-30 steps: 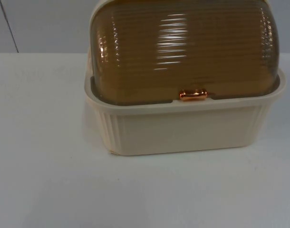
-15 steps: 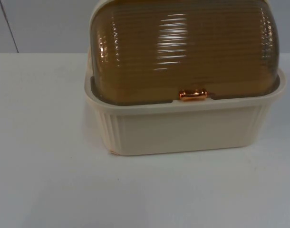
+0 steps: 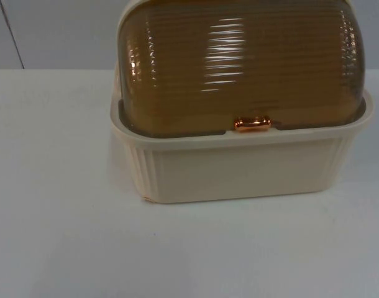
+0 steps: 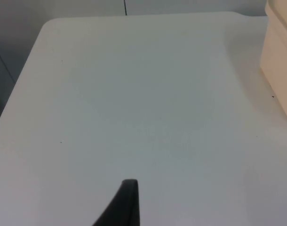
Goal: Open the box lid with the left hand, place the block into the box with the right hand, then close the box lid with the left hand.
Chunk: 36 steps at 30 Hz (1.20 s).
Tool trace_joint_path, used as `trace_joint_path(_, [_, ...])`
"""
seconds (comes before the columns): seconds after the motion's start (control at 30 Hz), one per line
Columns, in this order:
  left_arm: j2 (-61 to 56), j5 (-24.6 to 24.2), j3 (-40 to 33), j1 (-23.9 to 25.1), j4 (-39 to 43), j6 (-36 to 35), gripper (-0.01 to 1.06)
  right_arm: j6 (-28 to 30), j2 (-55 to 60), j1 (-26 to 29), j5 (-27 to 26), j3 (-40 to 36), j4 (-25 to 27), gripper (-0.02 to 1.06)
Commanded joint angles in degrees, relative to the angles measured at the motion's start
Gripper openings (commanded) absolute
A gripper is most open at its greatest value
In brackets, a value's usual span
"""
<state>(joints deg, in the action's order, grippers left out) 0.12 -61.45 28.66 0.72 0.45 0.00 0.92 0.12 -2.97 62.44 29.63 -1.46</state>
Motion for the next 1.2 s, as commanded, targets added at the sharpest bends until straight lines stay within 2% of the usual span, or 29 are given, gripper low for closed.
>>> trace_joint_path(0.0, [-0.12, -0.16, -0.26, 0.03, 0.47, -0.31, 1.03, 0.19, -0.12, -0.19, -0.67, -0.03, 0.13, 1.03])
trace_joint_path(1.17, [-0.12, -0.16, -0.26, 0.03, 0.47, -0.31, 1.03, 0.19, -0.12, -0.19, -0.67, -0.03, 0.01, 1.03])
